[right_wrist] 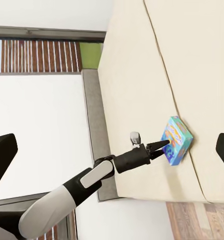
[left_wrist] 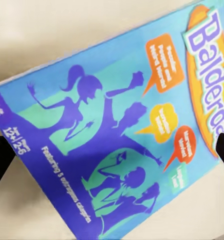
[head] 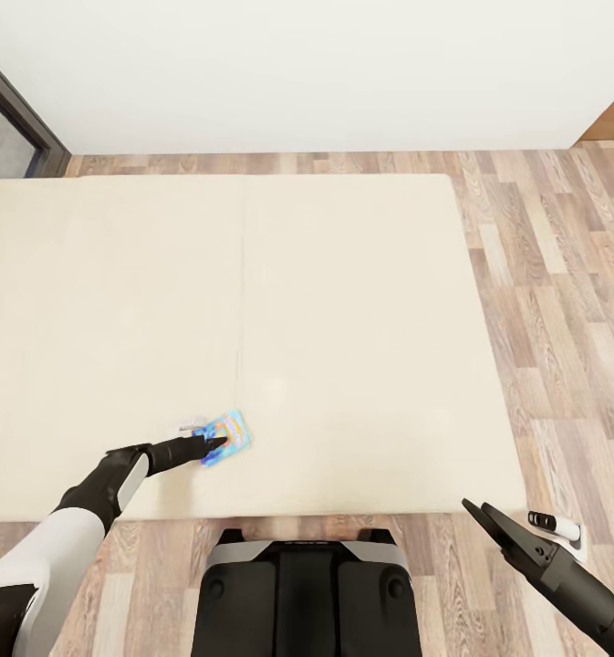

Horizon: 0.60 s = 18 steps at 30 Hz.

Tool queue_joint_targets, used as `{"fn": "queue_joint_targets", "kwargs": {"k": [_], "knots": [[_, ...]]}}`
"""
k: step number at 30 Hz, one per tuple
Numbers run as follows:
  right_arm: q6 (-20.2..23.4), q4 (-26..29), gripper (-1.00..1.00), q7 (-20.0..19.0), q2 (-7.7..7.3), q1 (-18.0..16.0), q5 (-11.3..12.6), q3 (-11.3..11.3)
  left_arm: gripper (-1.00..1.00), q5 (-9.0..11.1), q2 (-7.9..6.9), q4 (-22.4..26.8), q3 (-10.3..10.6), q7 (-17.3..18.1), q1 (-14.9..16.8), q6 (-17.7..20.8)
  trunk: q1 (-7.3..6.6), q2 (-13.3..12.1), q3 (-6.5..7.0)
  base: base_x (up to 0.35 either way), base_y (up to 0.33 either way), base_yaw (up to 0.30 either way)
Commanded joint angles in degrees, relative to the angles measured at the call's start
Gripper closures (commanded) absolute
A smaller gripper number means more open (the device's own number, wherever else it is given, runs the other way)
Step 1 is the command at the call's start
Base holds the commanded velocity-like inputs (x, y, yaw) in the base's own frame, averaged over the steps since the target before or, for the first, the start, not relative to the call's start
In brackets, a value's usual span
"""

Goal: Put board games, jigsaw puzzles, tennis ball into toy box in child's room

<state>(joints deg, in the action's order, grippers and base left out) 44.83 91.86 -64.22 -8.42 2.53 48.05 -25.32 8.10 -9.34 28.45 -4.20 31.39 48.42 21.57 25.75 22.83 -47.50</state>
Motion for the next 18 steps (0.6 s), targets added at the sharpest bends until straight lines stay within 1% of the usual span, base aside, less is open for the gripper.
{"fn": "queue_joint_targets", "kwargs": {"k": [1,13,18], "knots": [[0.35,0.01,-1.00,0.06,-0.02,0.02,0.29,0.01,-1.00,0.34,0.02,0.02,-0.19,0.16,0.01,0.49,0.04,0.09,-0.05,0.000,-0.101,0.000],[0.35,0.02,-1.00,0.06,-0.10,0.02,0.29,0.01,-1.00,0.34,-0.11,0.12,-0.19,0.16,0.01,0.65,0.04,0.09,-0.05,0.007,-0.017,0.000],[0.35,0.02,-1.00,0.06,-0.10,0.02,0.29,0.01,-1.00,0.34,-0.12,0.18,-0.19,0.16,0.02,0.74,0.04,0.09,-0.05,0.154,0.085,0.000]]}}
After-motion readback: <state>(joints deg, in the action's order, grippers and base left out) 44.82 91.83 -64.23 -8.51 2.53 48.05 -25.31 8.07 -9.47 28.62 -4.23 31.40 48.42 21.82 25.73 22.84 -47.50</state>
